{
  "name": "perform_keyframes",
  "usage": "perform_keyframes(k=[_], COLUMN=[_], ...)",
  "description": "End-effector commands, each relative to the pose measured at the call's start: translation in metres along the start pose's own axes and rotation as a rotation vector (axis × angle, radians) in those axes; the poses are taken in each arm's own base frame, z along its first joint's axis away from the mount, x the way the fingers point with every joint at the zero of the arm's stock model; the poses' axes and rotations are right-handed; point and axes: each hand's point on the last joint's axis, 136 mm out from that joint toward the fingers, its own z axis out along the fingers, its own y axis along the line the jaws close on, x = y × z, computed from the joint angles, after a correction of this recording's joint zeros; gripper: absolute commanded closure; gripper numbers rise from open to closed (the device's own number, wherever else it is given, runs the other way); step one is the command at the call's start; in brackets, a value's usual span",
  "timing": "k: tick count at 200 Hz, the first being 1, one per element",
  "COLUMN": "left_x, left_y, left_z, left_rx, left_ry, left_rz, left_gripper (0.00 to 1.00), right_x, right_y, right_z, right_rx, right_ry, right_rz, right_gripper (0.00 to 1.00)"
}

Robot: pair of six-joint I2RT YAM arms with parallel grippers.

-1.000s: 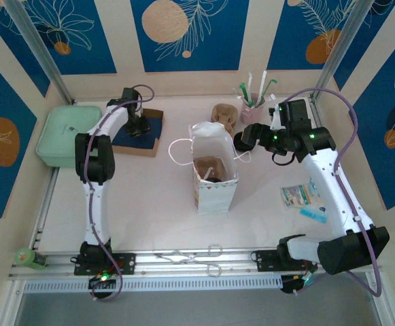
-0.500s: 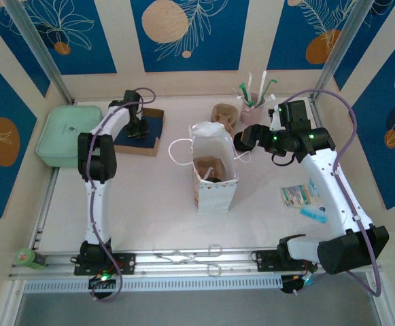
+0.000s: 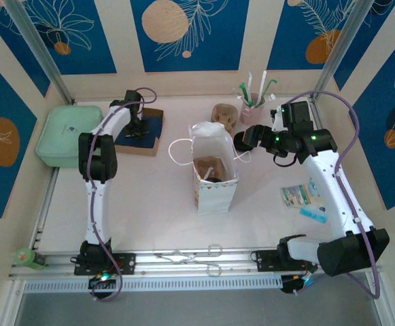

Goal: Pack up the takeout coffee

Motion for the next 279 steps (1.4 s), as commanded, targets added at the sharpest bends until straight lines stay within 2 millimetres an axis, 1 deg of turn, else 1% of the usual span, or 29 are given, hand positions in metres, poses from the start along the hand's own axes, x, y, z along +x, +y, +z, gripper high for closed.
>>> perform_keyframes(k=[1, 61, 84, 102, 145, 162, 188, 221, 237, 257, 279], left_x=[0.003, -0.013, -0.017, -0.019, -0.012, -0.011, -0.017, -0.03, -0.035, -0.035, -0.033], left_y=[0.004, -0.005, -0.007, -0.007, -0.007, -0.009, -0.014, -0.017, -0.016, -0.015, -0.014], left_z=[-0.013, -0.058, -0.071, -0.075, -0.058, -0.058, -0.074, -0.11, -0.123, -0.129, -0.129], left_rx=[-0.043, -0.023, -0.019, -0.024, -0.028, -0.025, -0.011, 0.006, 0.0, -0.007, -0.012], left_ry=[0.009, -0.081, -0.108, -0.119, -0.078, -0.075, -0.115, -0.19, -0.215, -0.22, -0.211], left_rz=[0.032, 0.041, 0.046, 0.051, 0.055, 0.053, 0.054, 0.057, 0.06, 0.069, 0.075], left_gripper=[1.0, 1.0, 1.0, 1.0, 1.0, 1.0, 1.0, 1.0, 1.0, 1.0, 1.0], right_x=[0.002, 0.002, 0.002, 0.002, 0.002, 0.002, 0.002, 0.001, 0.001, 0.001, 0.002], right_y=[0.004, 0.004, 0.004, 0.003, 0.001, 0.001, 0.001, 0.002, 0.002, 0.002, 0.003], right_z=[-0.006, -0.008, -0.008, -0.006, -0.005, -0.006, -0.007, -0.007, -0.006, -0.006, -0.007], right_rx=[-0.032, -0.035, -0.038, -0.038, -0.034, -0.036, -0.033, -0.039, -0.043, -0.044, -0.046], right_ry=[-0.008, -0.013, -0.013, -0.01, -0.009, -0.011, -0.011, -0.014, -0.012, -0.011, -0.01], right_rz=[0.009, 0.011, 0.012, 0.013, 0.017, 0.016, 0.017, 0.022, 0.024, 0.026, 0.024], right_gripper=[0.18, 0.19, 0.19, 0.19, 0.19, 0.19, 0.19, 0.19, 0.19, 0.19, 0.19])
